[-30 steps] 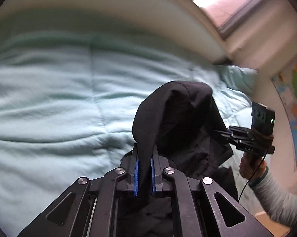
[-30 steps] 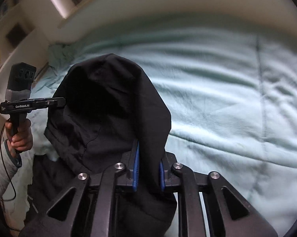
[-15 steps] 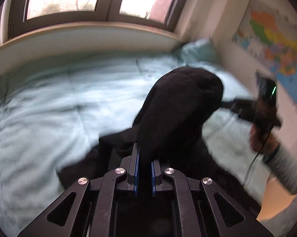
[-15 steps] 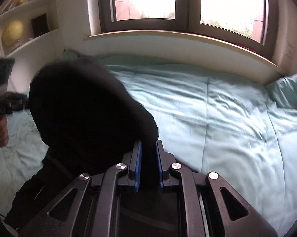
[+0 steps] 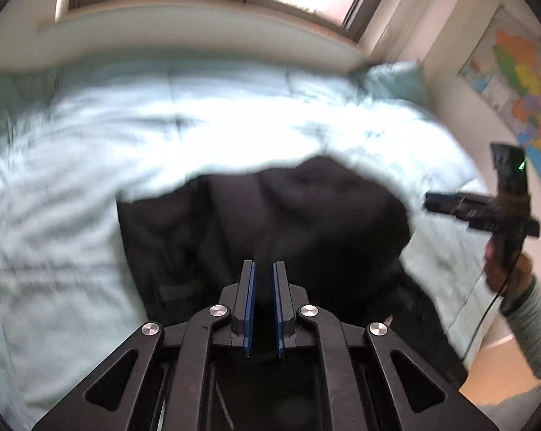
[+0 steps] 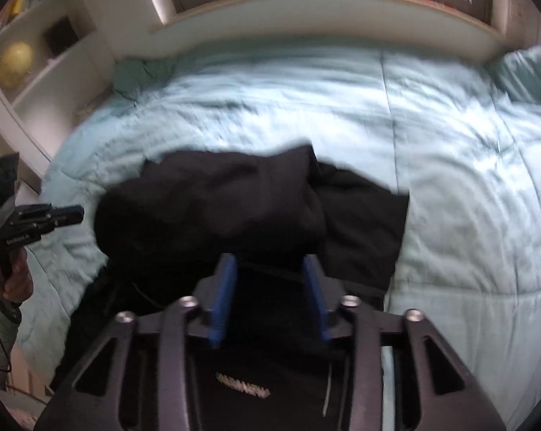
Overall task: Fold large clothes
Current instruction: 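Release the hood and open both tools above the folded jacket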
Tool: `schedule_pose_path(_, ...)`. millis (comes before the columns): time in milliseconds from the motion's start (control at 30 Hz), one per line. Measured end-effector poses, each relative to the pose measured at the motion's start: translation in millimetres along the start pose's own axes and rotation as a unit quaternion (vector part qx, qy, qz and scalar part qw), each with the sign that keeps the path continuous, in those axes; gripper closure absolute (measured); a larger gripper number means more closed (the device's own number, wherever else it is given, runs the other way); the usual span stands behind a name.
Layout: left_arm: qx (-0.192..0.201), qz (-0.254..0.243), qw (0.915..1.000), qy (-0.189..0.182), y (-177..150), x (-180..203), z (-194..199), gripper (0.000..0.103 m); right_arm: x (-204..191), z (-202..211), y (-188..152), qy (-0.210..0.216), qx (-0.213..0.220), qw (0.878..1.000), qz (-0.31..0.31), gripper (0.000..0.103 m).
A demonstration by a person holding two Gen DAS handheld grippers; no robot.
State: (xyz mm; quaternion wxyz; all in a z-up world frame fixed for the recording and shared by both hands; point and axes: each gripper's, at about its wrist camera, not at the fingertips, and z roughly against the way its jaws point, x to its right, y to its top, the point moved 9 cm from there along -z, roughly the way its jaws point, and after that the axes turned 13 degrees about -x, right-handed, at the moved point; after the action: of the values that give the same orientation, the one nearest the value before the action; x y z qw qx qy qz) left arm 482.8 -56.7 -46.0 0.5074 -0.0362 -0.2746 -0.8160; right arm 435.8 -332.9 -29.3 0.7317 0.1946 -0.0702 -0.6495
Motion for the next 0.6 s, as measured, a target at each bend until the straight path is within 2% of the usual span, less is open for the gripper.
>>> schedule_pose_path(100,0.035,0.006,0.9993,-0.010,42,7,10,0.087,-18,9,42,0.009,0.024,1.000,0.005,0.051)
schedule_pose_path(167,0.035,0.026,0.9988,-0.021,61,8,-3,0.084,-31,3,73,0.016,0.023,1.000,-0.006,0.049)
schedule_pose_path(200,0.022,0.044,0.9981,-0.036,69,5,-21,0.083,-36,-3,81,0.022,0.017,1.000,-0.012,0.047)
schedule_pose_path(233,0.006,0.055,0.9975,-0.043,68,0,-37,0.083,-41,-20,93,0.039,0.001,0.999,-0.025,0.047)
schedule_pose_path(300,-0.031,0.062,0.9961,-0.054,56,-3,-69,0.083,-51,-52,95,0.076,-0.036,0.996,-0.034,0.047)
schedule_pose_path(400,-0.091,0.046,0.9924,-0.068,5,4,-105,0.083,-58,-93,66,0.096,-0.098,0.990,-0.036,0.047)
schedule_pose_path(433,-0.101,0.042,0.9917,-0.067,-7,7,-110,0.083,-60,-105,46,0.093,-0.117,0.988,-0.028,0.047)
schedule_pose_path(467,-0.123,0.044,0.9895,-0.062,-34,6,-123,0.083,-60,-113,29,0.088,-0.129,0.987,-0.022,0.047)
schedule_pose_path(533,-0.146,0.066,0.9851,-0.062,-63,4,-141,0.083,-55,-143,-22,0.077,-0.176,0.981,-0.030,0.047)
schedule_pose_path(600,-0.153,0.103,0.9804,-0.070,-86,-5,-167,0.083,-50,-167,-49,0.078,-0.191,0.977,-0.050,0.045)
